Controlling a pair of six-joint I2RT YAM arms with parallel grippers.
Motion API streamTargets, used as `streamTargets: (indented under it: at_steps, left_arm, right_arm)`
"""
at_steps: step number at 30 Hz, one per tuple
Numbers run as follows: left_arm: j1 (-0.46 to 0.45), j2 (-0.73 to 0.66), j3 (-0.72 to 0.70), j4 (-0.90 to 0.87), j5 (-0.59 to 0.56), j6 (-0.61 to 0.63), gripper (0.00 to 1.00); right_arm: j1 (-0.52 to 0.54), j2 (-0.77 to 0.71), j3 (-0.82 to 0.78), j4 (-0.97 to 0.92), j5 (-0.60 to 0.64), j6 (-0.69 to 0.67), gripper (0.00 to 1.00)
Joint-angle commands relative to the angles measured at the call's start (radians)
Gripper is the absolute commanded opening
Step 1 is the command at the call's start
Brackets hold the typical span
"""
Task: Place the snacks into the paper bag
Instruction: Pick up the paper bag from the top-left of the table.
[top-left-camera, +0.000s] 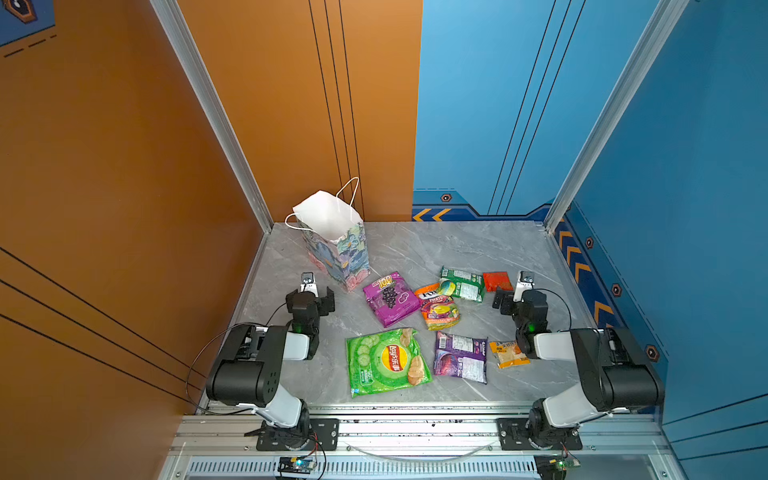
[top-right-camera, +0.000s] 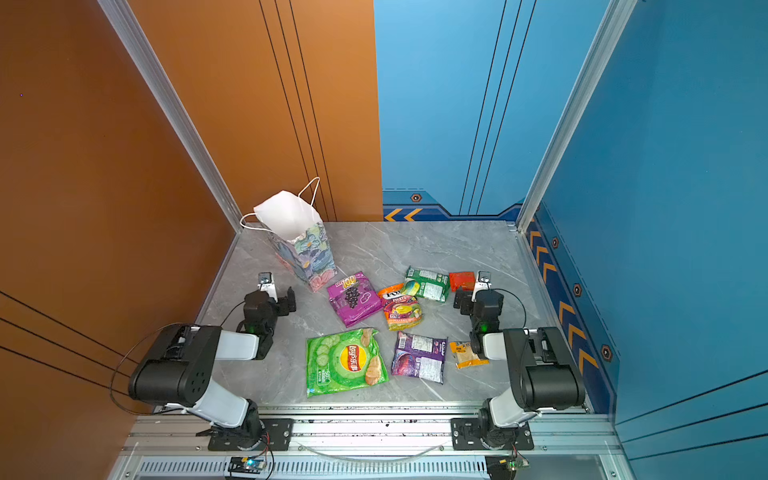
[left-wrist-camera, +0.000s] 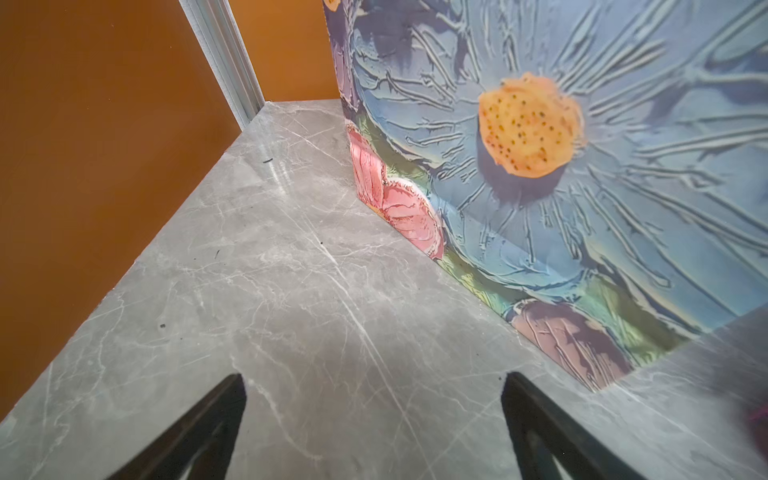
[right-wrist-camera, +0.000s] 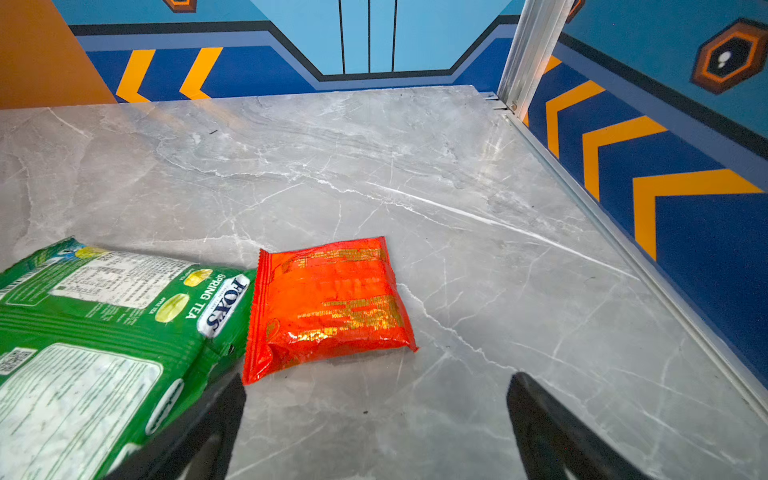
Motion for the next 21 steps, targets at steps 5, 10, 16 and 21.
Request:
streamTargets:
  at_steps: [5,10,16,21]
  left_arm:
    - [0.003,-0.004,0.017,-0.001,0.029,0.000,0.98]
    - [0.005,-0.006,0.015,0.000,0.032,0.000,0.98]
    - [0.010,-0.006,0.016,0.000,0.040,-0.004,0.98]
    - [0.010,-0.006,0.014,0.000,0.041,-0.004,0.98]
  right_arm:
    - [-0.007,-0.007,0.022,-0.002,-0.014,-0.003,1.00]
    - [-0.007,-0.007,0.021,-0.002,-0.013,-0.003,1.00]
    - [-0.007,-0.007,0.021,-0.002,-0.014,-0.003,1.00]
    - [-0.007,-0.007,0.021,-0.002,-0.014,-0.003,1.00]
